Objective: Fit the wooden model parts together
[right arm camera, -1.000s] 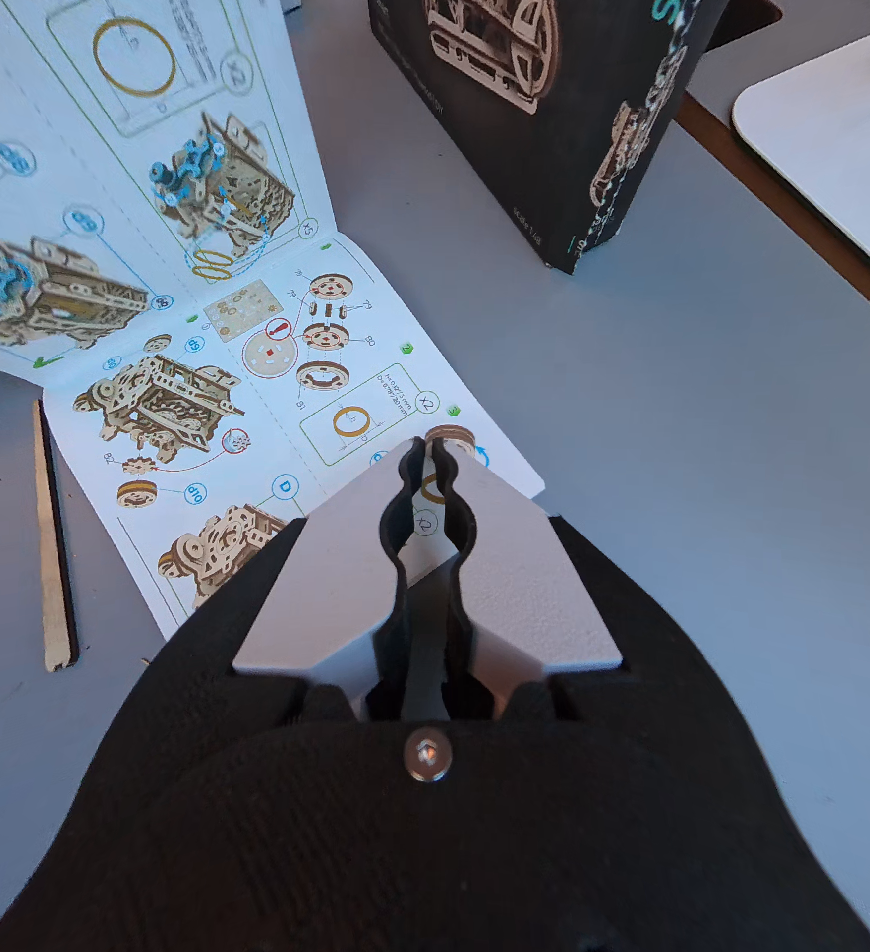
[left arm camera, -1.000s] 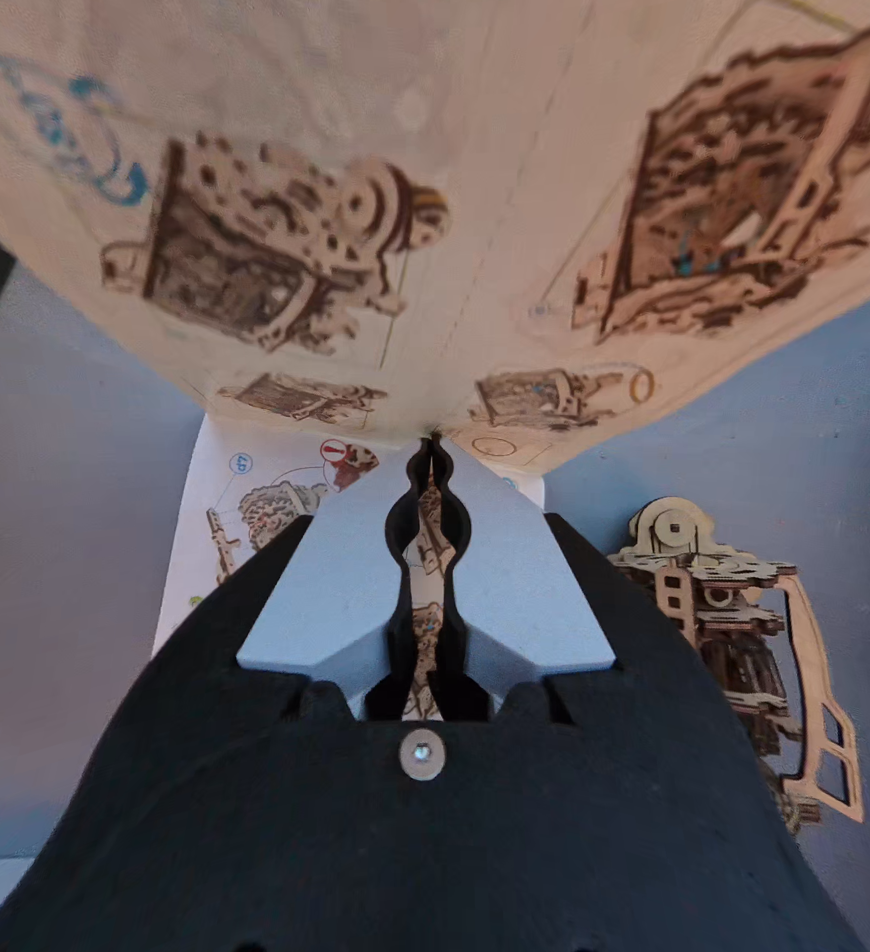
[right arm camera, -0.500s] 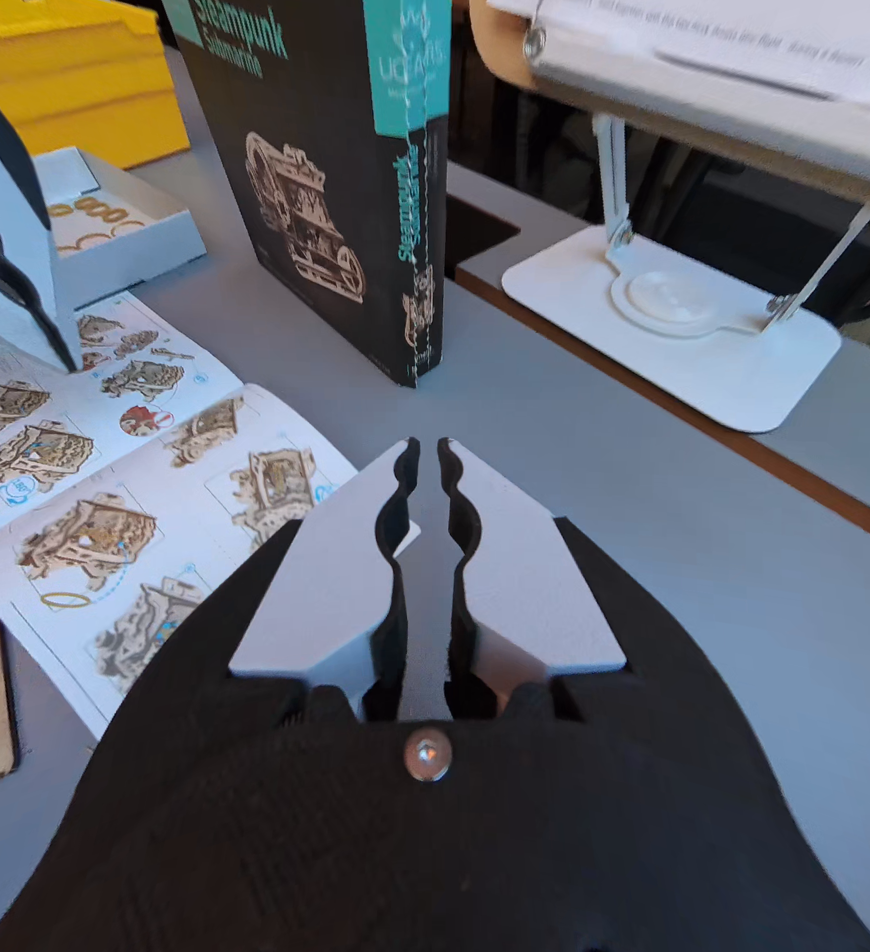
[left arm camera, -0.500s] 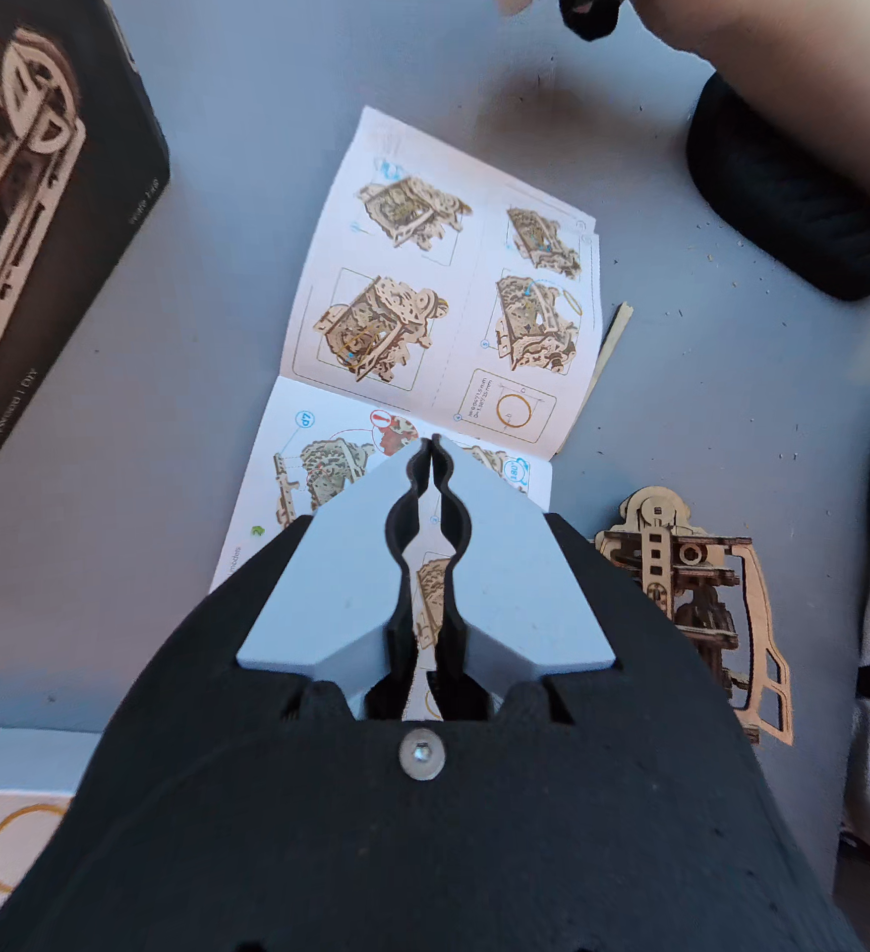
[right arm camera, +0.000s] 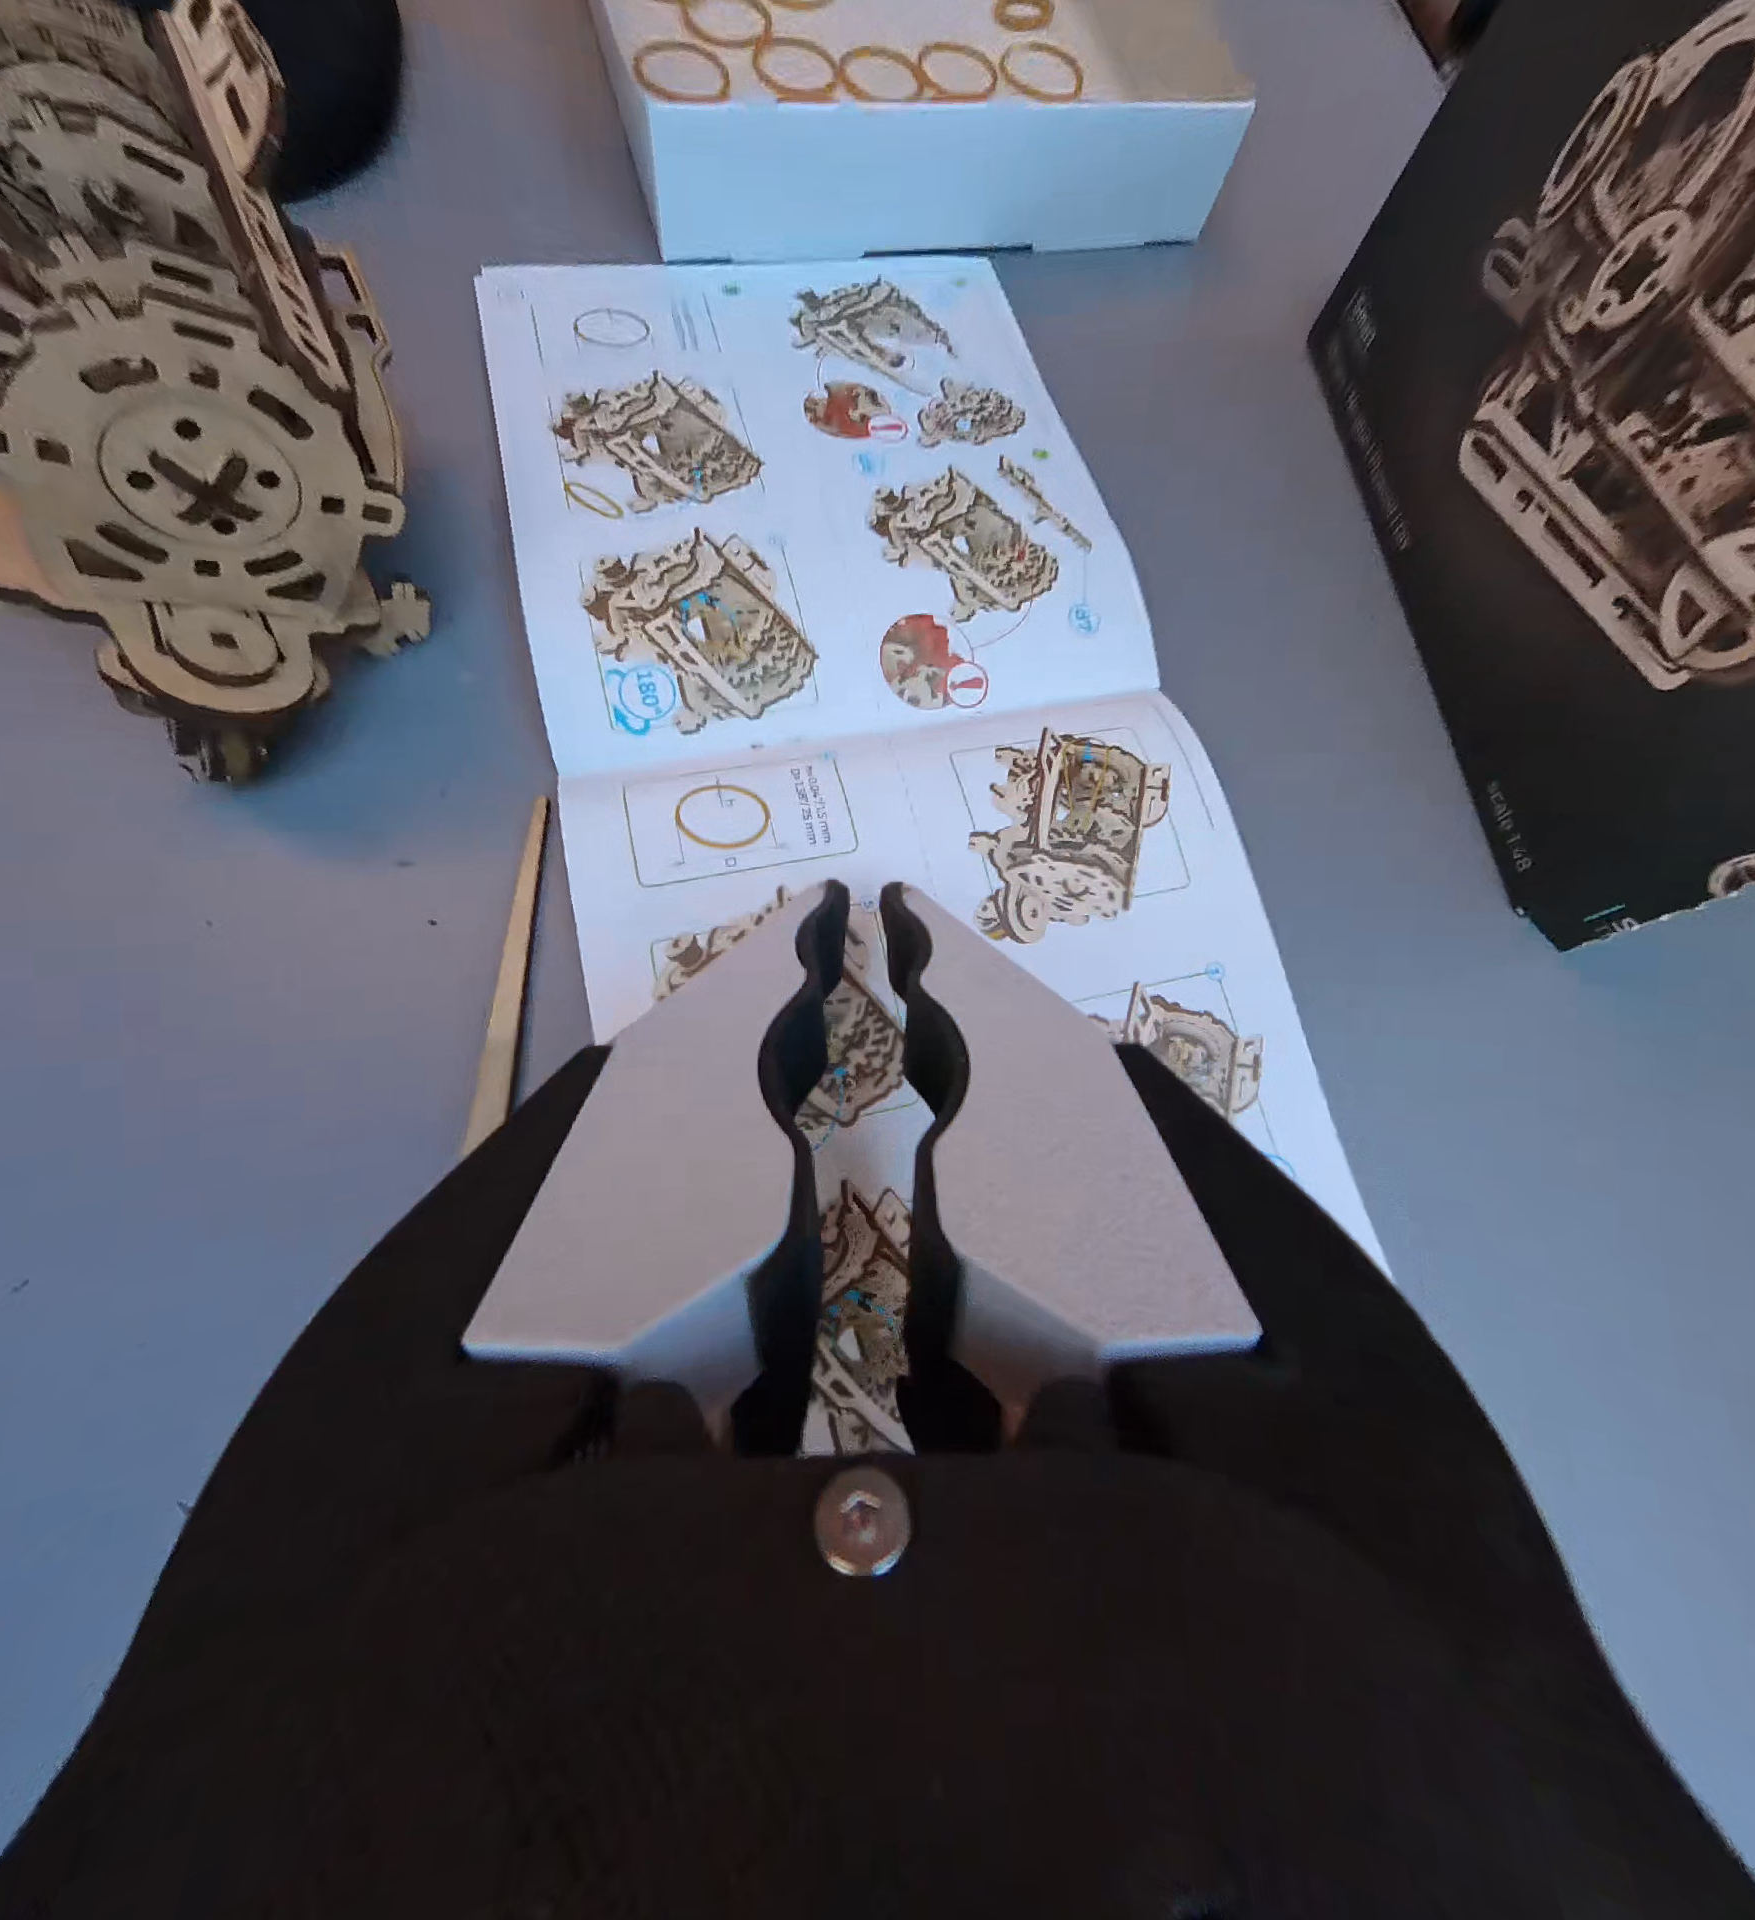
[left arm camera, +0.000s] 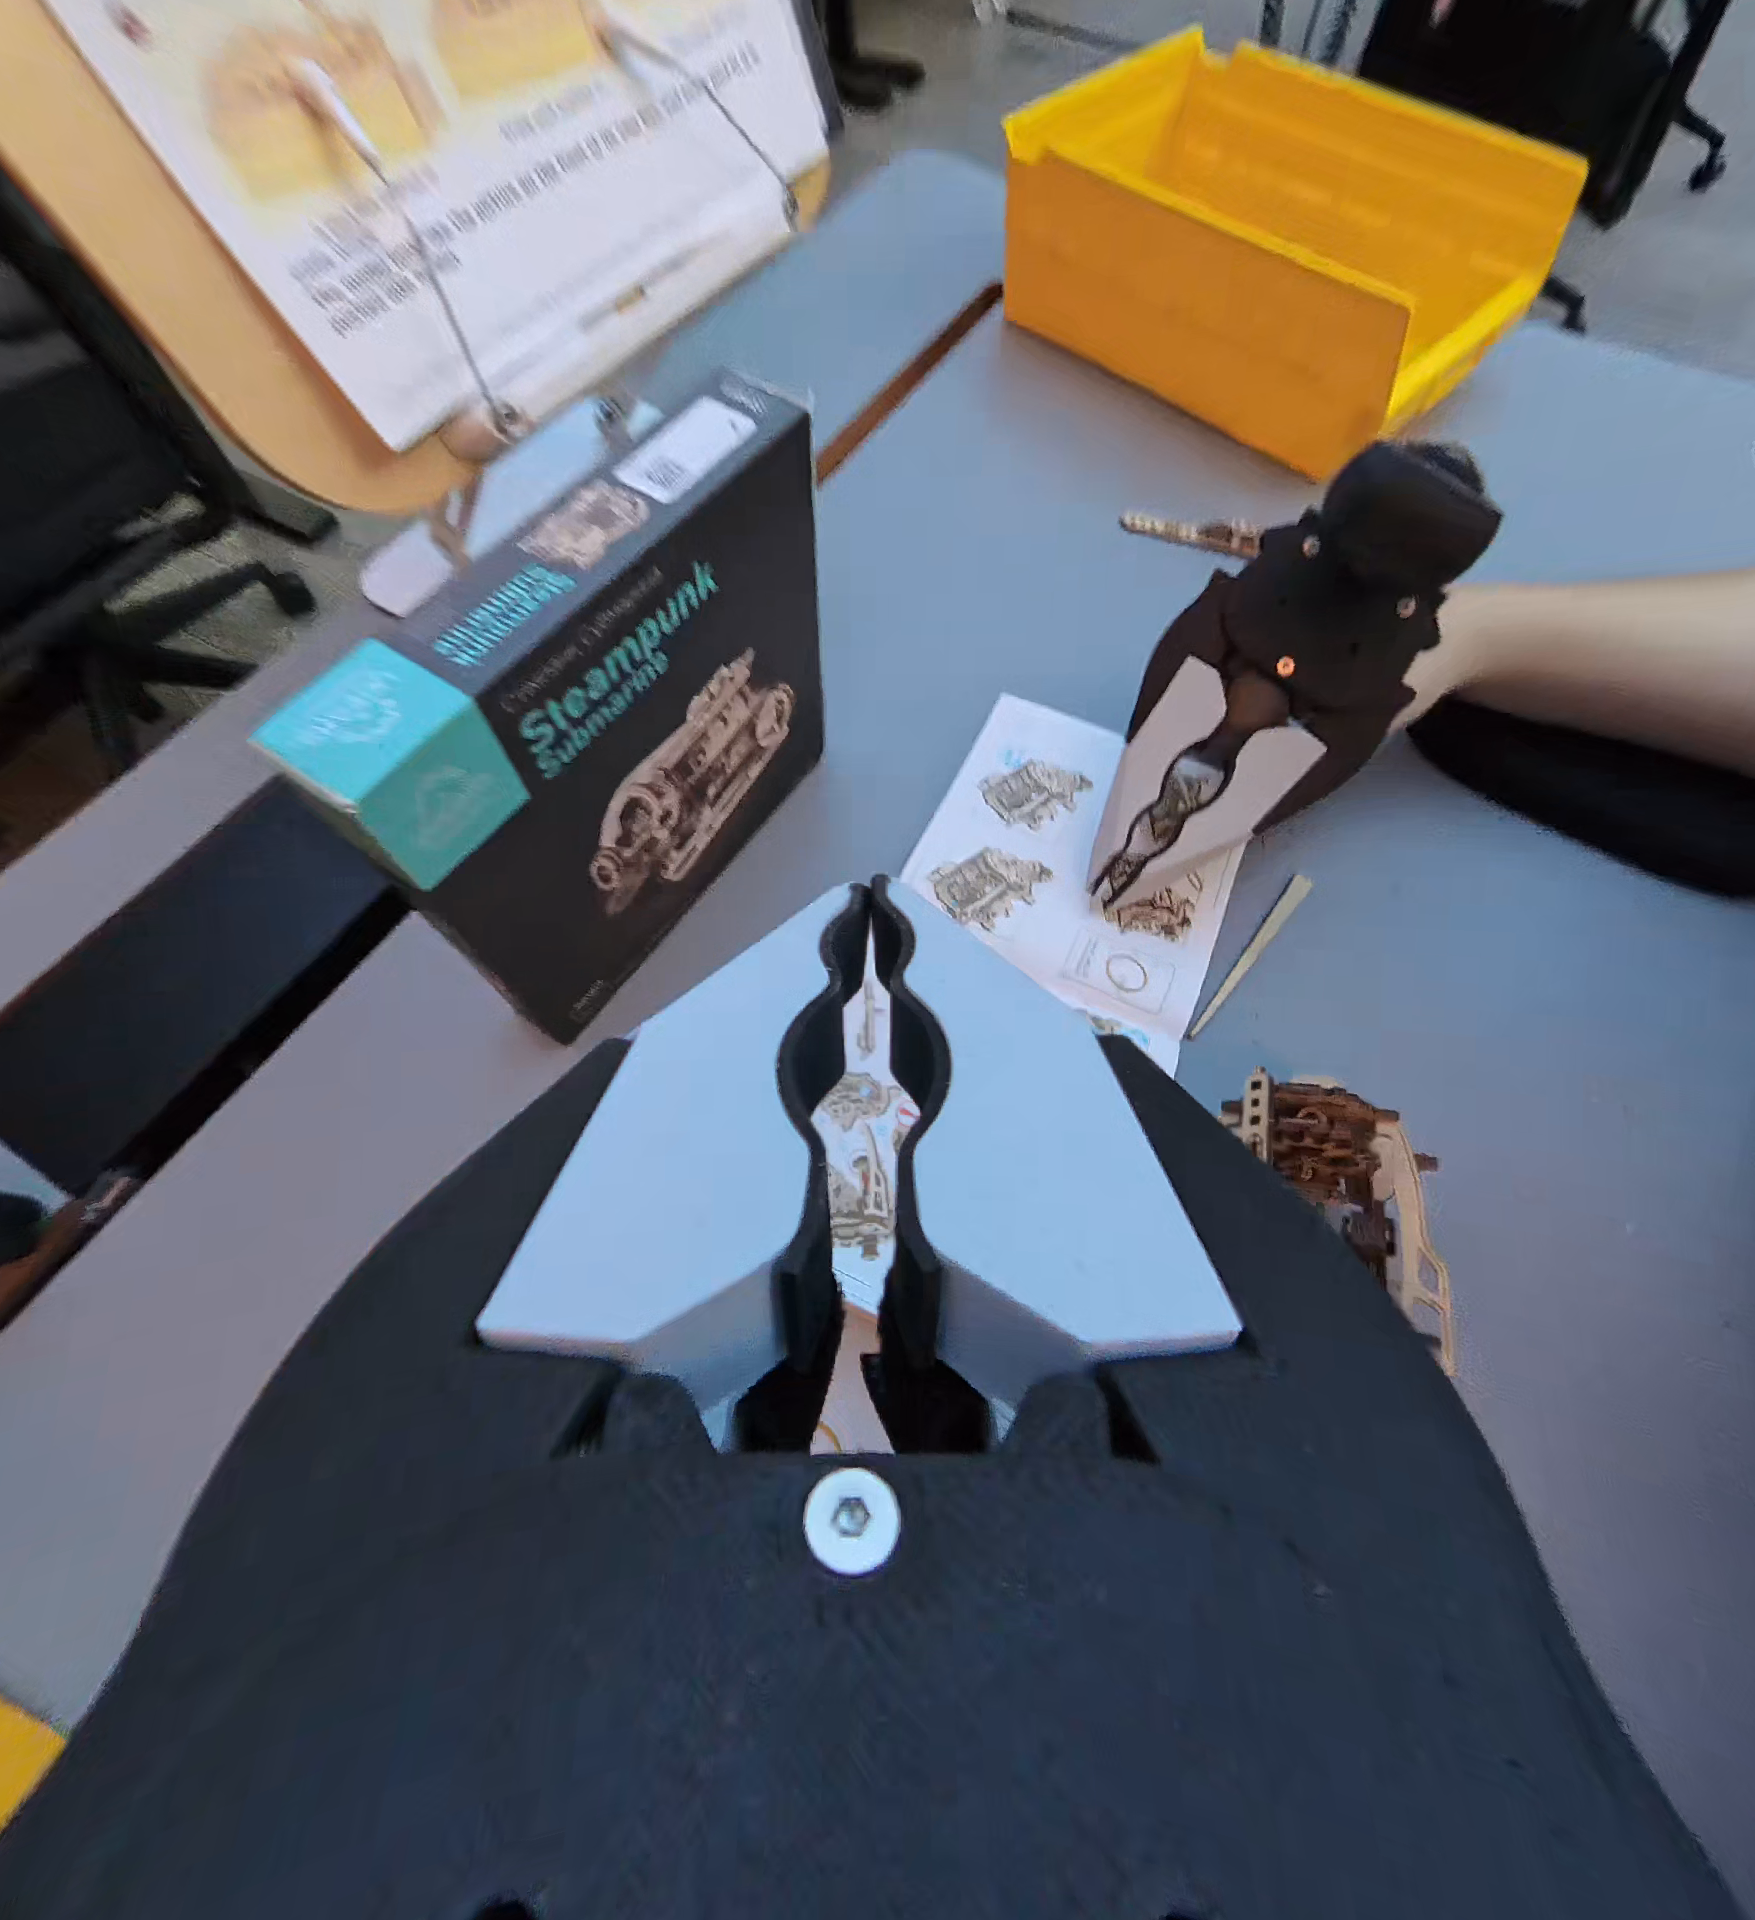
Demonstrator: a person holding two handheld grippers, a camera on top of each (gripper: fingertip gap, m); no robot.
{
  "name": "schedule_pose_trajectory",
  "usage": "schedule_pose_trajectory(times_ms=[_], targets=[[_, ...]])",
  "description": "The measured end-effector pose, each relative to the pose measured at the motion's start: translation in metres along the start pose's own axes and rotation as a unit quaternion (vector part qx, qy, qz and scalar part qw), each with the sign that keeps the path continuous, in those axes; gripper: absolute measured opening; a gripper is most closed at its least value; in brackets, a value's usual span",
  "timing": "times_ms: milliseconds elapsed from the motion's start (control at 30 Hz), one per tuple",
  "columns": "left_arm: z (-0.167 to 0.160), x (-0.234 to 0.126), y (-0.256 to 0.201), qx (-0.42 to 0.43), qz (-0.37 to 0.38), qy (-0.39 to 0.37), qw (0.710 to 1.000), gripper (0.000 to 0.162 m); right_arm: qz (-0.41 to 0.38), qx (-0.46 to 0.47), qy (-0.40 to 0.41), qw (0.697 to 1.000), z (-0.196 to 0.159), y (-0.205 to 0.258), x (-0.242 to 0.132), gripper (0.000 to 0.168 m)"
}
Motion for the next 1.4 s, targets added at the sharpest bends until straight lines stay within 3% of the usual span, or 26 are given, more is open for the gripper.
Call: schedule_pose_trajectory(times_ms=[33, 167, 267, 400, 533, 733, 900, 1033, 1167, 1300, 1400], targets=[[0.004, -0.016, 0.001, -0.005, 0.017, -0.026, 1.000, 0.003, -0.005, 0.000, -0.007, 1.000, 0.003, -0.001, -0.002, 0.007], [-0.003, -0.060, 0.000, -0.025, 0.073, -0.067, 0.995, 0.055, -0.048, -0.042, -0.064, 0.996, 0.010, -0.001, -0.009, 0.008], [-0.015, -0.074, 0.003, -0.008, 0.128, -0.047, 0.991, 0.068, -0.088, -0.066, -0.104, 0.989, 0.015, -0.004, -0.014, 0.011], [0.001, -0.087, 0.013, 0.035, 0.169, -0.027, 0.985, 0.062, -0.123, -0.069, -0.131, 0.981, 0.019, -0.012, -0.020, 0.011], [0.011, -0.088, 0.002, 0.032, 0.124, 0.001, 0.992, 0.046, -0.151, -0.069, -0.129, 0.978, 0.014, -0.017, -0.024, 0.011], [-0.063, -0.068, -0.009, 0.034, 0.157, 0.121, 0.980, 0.033, -0.120, -0.051, -0.119, 0.984, 0.009, -0.016, -0.020, 0.015], [-0.110, -0.083, 0.023, 0.012, 0.225, 0.200, 0.953, 0.031, -0.119, -0.047, -0.125, 0.984, 0.010, -0.017, -0.019, 0.016], [-0.114, -0.072, 0.040, 0.078, 0.159, 0.283, 0.943, 0.031, -0.120, -0.049, -0.123, 0.984, 0.010, -0.017, -0.018, 0.016], [-0.130, -0.042, 0.056, 0.169, 0.090, 0.405, 0.894, 0.024, -0.127, -0.049, -0.119, 0.984, 0.009, -0.017, -0.018, 0.016], [-0.143, -0.015, 0.067, 0.135, -0.003, 0.441, 0.887, 0.020, -0.135, -0.047, -0.117, 0.983, 0.007, -0.019, -0.020, 0.016], [-0.144, -0.005, 0.080, 0.109, -0.015, 0.439, 0.892, 0.021, -0.136, -0.045, -0.119, 0.983, 0.006, -0.020, -0.022, 0.016]])
Point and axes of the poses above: each gripper's, where its closed fingertips meet, x out along the fingers, z out of its top, y = z × x across the jaws, the point moved 8 cm from there along -x, back along the fingers, and after that the axes turned 1 degree about z, right-handed, at the moved point
